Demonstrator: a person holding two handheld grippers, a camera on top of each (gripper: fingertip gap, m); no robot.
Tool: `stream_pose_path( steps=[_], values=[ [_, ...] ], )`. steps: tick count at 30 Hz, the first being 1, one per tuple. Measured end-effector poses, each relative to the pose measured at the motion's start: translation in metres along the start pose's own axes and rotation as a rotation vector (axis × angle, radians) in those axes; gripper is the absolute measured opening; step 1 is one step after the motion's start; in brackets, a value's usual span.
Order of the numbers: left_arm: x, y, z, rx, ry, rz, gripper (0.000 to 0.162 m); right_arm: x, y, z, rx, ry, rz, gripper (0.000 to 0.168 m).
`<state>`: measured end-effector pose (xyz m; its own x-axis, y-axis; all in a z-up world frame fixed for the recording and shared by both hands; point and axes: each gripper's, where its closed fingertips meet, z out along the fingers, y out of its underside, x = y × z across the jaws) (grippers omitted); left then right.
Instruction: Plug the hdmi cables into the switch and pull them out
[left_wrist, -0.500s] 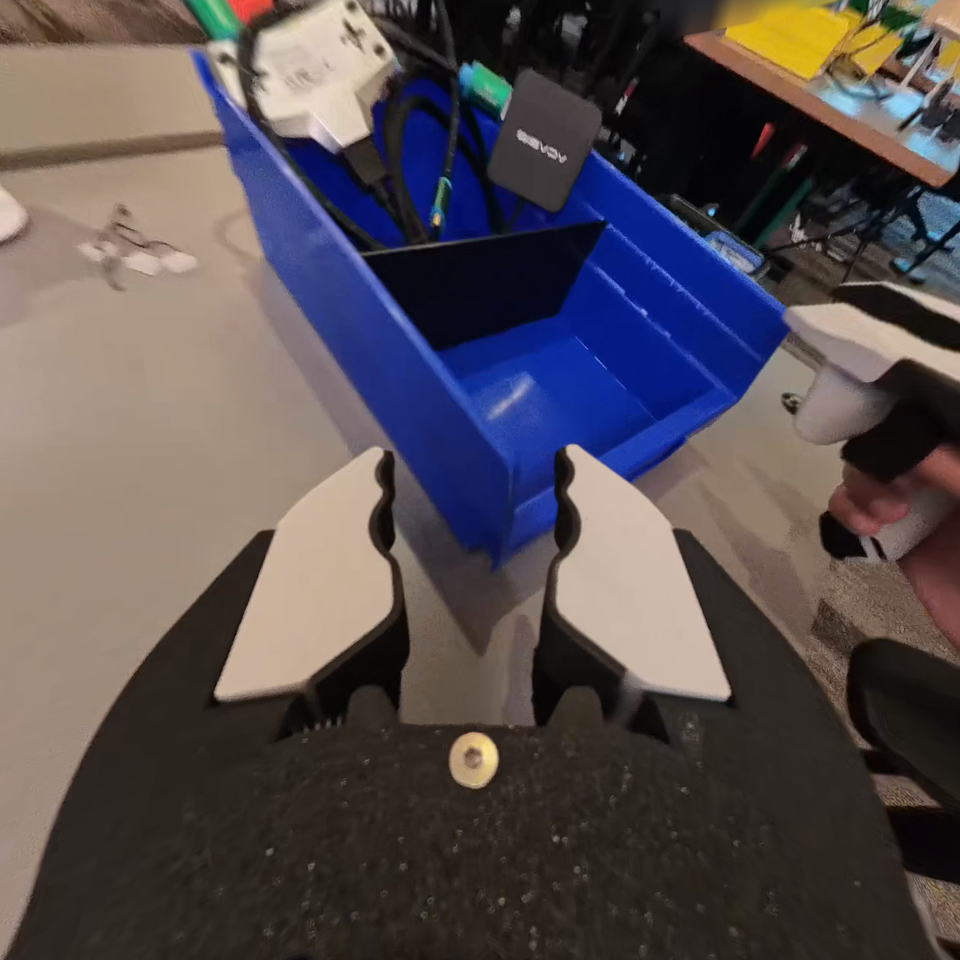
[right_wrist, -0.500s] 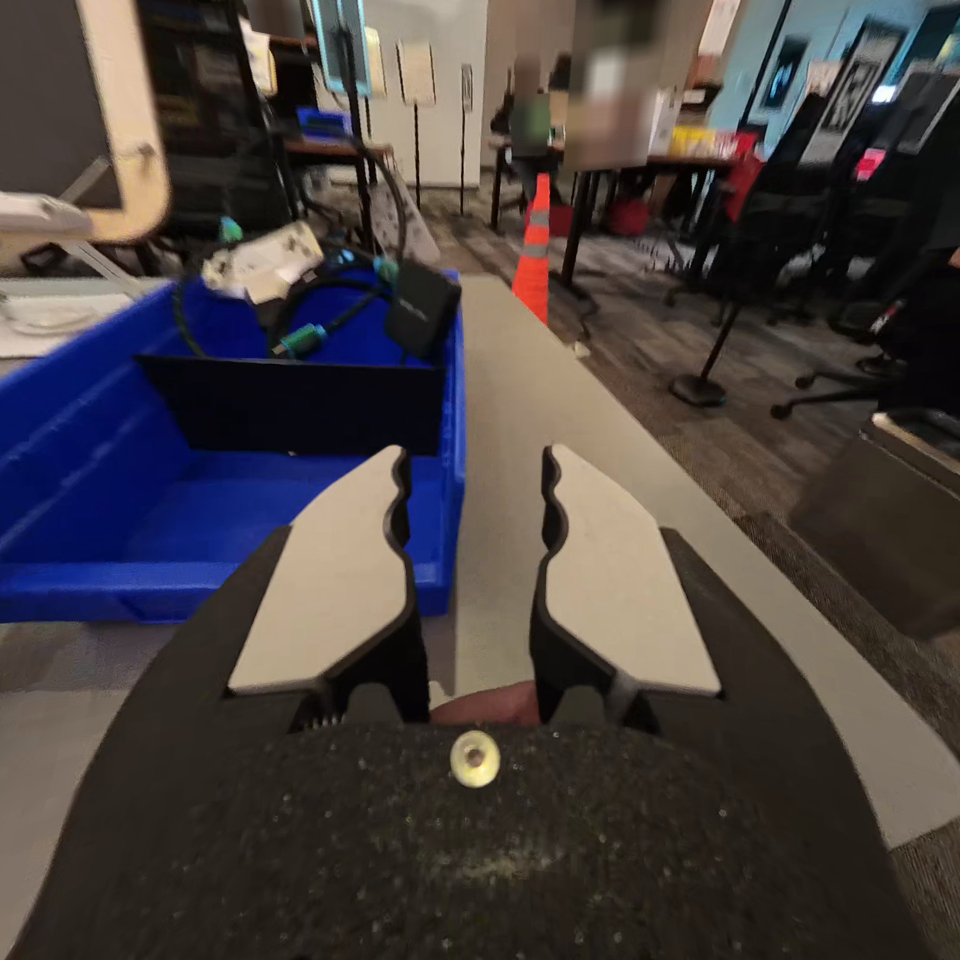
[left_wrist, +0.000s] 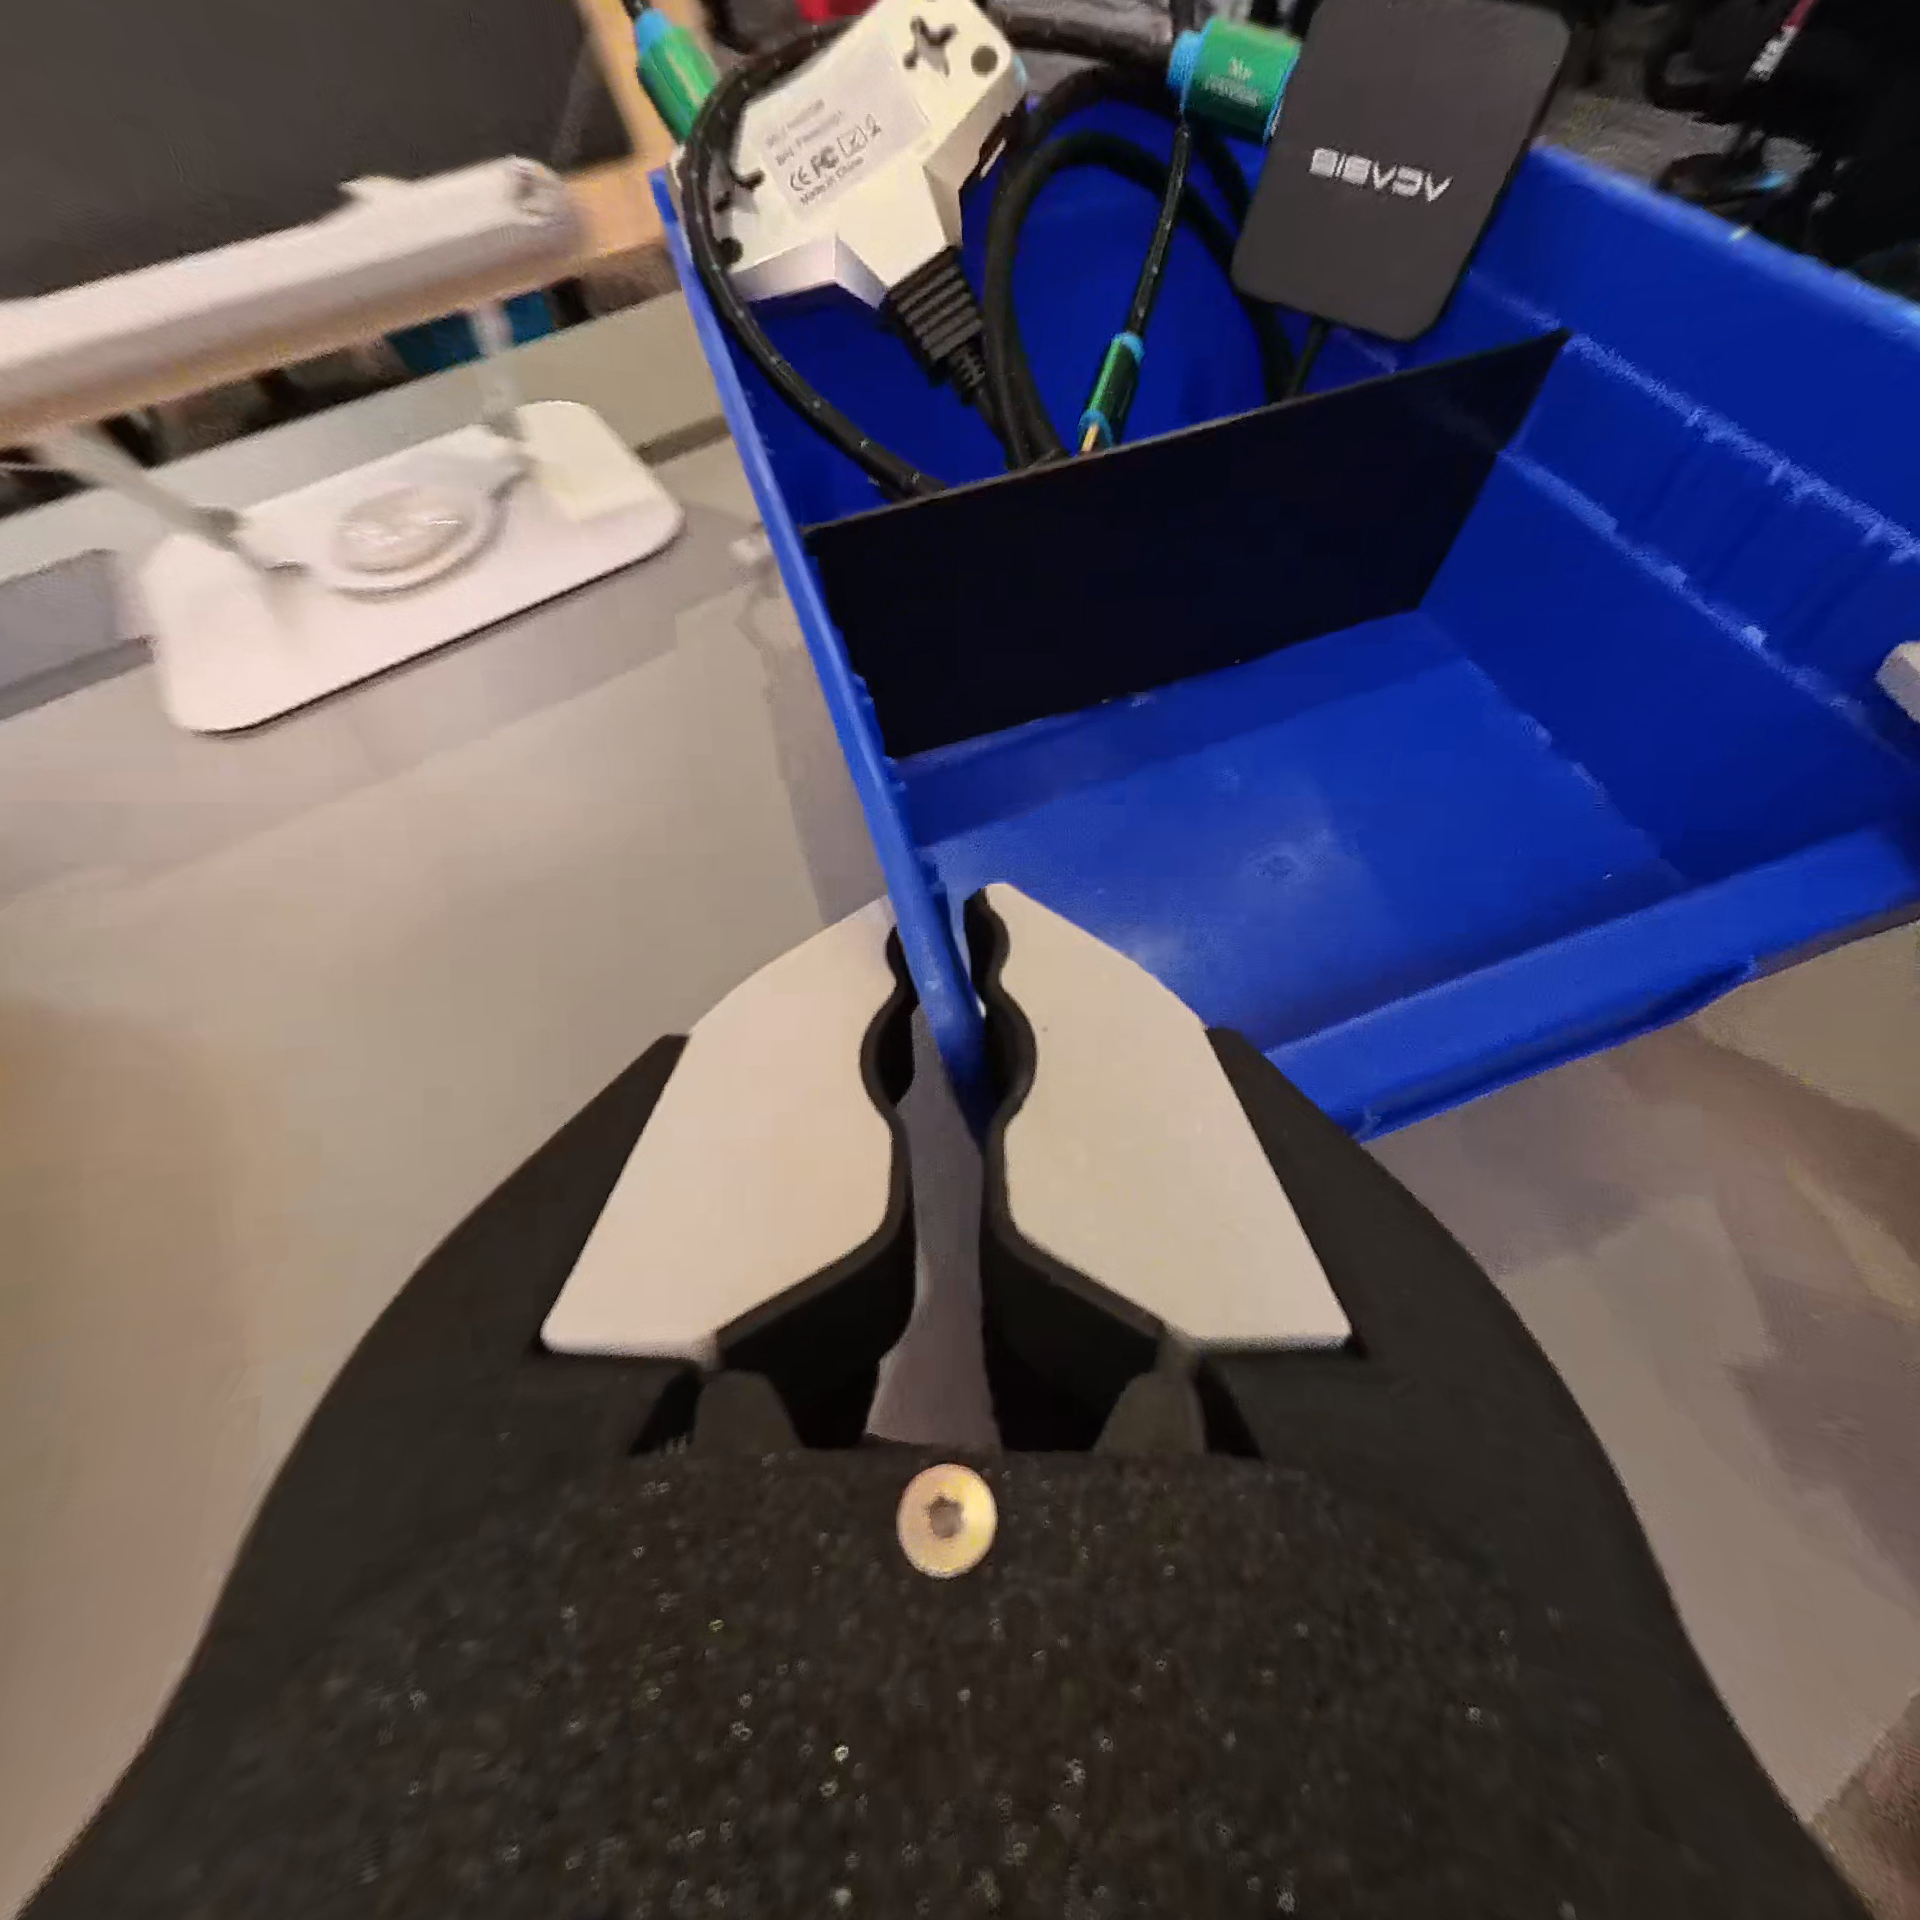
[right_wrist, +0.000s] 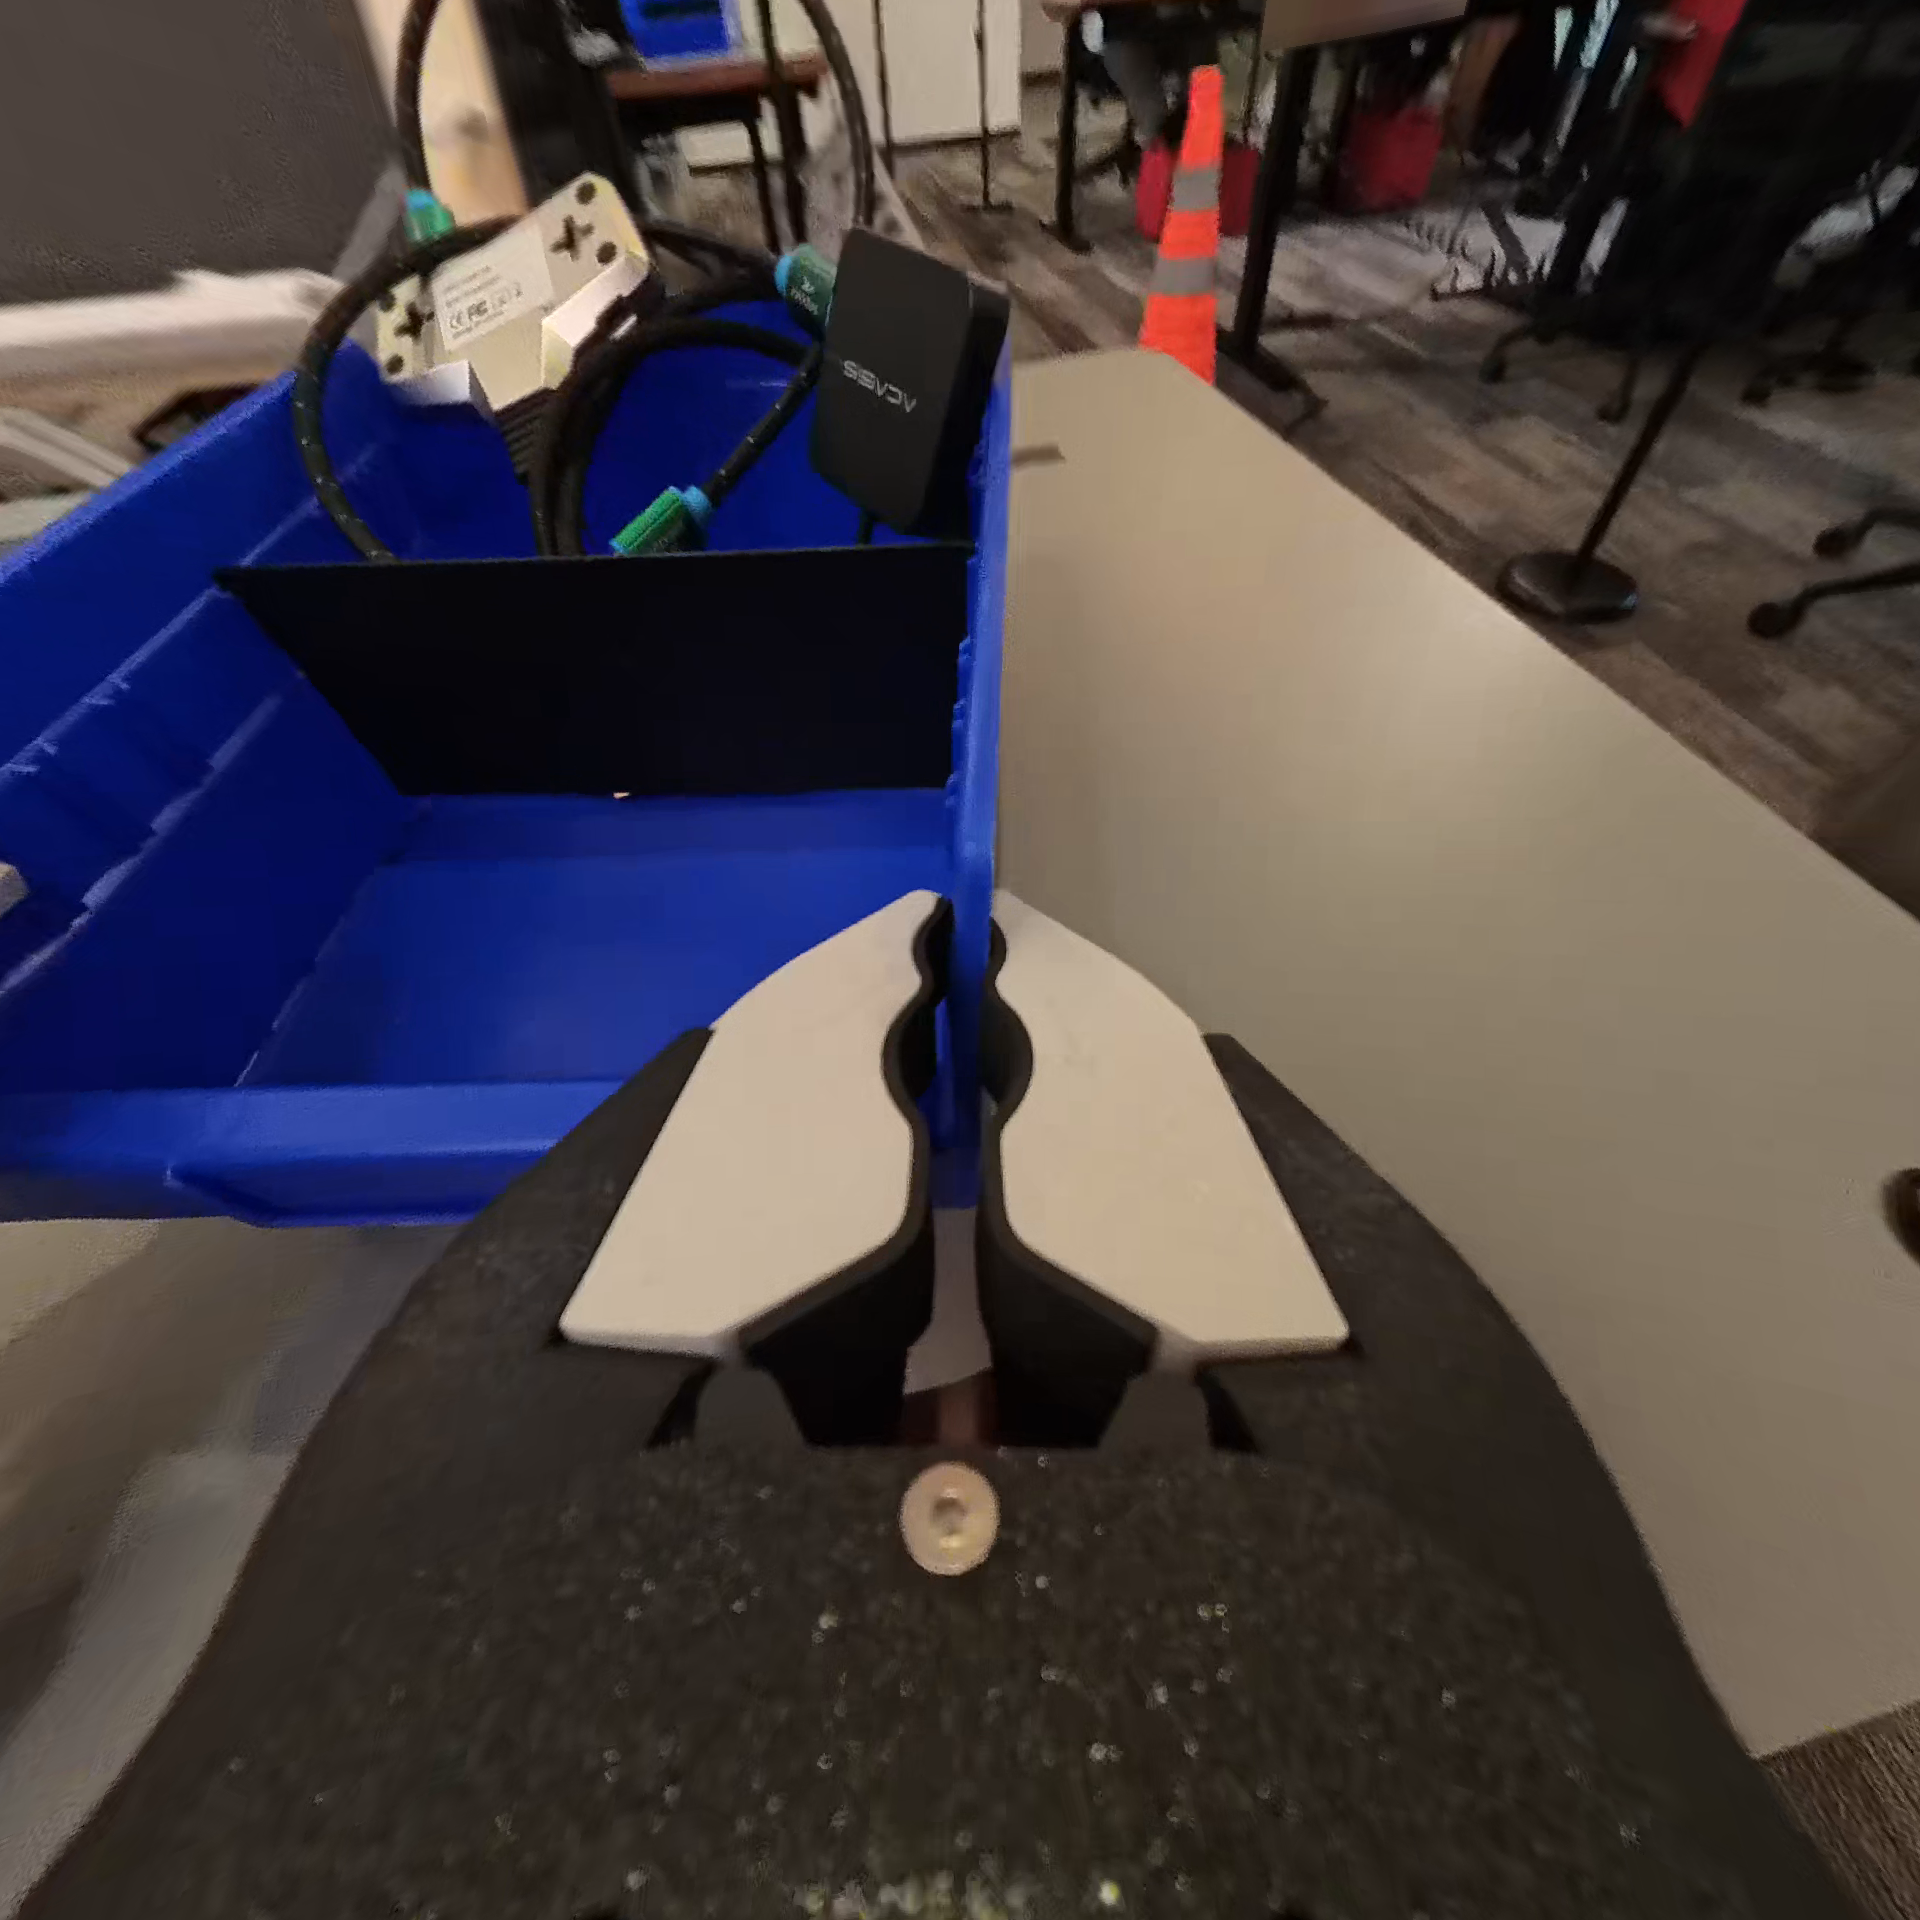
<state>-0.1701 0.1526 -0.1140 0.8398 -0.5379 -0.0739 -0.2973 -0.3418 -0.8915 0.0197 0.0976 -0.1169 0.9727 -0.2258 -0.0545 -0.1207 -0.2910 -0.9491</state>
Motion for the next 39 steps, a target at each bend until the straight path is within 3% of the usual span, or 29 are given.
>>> stream_pose_path(
  steps=[1, 5, 9, 13, 14, 17, 18, 20, 24, 26, 29, 31, 33, 39],
  values=[
    [-0.014, 0.004, -0.015, 0.013, -0.028, -0.001, 0.008, -0.017, -0.004, -0.006, 0.024, -0.023, -0.012, 0.001],
    [-0.081, 0.032, -0.066, 0.013, -0.135, -0.064, 0.008, -0.1, -0.002, -0.017, 0.049, -0.168, -0.081, 0.001],
    [-0.121, 0.068, -0.081, -0.02, -0.159, -0.122, 0.009, -0.158, 0.017, -0.009, 0.007, -0.249, -0.161, 0.002],
    [-0.134, 0.084, -0.079, -0.066, -0.173, -0.089, 0.013, -0.175, 0.035, 0.004, -0.015, -0.261, -0.21, 0.004],
    [-0.129, 0.088, -0.081, -0.091, -0.127, -0.088, 0.022, -0.174, 0.038, 0.005, -0.017, -0.257, -0.228, 0.005],
    [-0.118, 0.083, -0.121, -0.019, 0.009, -0.156, 0.034, -0.175, 0.042, -0.008, -0.027, -0.361, -0.331, 0.009],
    [-0.125, 0.082, -0.141, 0.019, 0.023, -0.2, 0.038, -0.173, 0.045, -0.016, -0.04, -0.392, -0.383, 0.018],
    [-0.163, 0.095, -0.18, 0.047, -0.012, -0.299, 0.038, -0.165, 0.051, -0.039, -0.058, -0.45, -0.435, 0.023],
    [-0.294, 0.141, -0.235, 0.05, -0.258, -0.426, 0.048, -0.182, 0.071, -0.084, -0.098, -0.652, -0.441, 0.022],
    [-0.351, 0.154, -0.242, 0.029, -0.383, -0.406, 0.047, -0.214, 0.085, -0.104, -0.151, -0.792, -0.46, 0.027],
    [-0.399, 0.167, -0.22, -0.046, -0.456, -0.353, 0.046, -0.273, 0.107, -0.132, -0.228, -0.968, -0.539, 0.041],
    [-0.406, 0.154, -0.202, 0.005, -0.407, -0.357, 0.034, -0.311, 0.11, -0.141, -0.214, -1.027, -0.548, 0.05],
    [-0.41, 0.151, -0.194, 0.004, -0.41, -0.365, 0.003, -0.345, 0.111, -0.142, -0.211, -1.055, -0.553, 0.046],
    [-0.368, 0.167, -0.229, -0.023, -0.468, -0.407, 0.003, -0.412, 0.079, -0.102, -0.128, -0.803, -0.453, 0.054]
  ],
)
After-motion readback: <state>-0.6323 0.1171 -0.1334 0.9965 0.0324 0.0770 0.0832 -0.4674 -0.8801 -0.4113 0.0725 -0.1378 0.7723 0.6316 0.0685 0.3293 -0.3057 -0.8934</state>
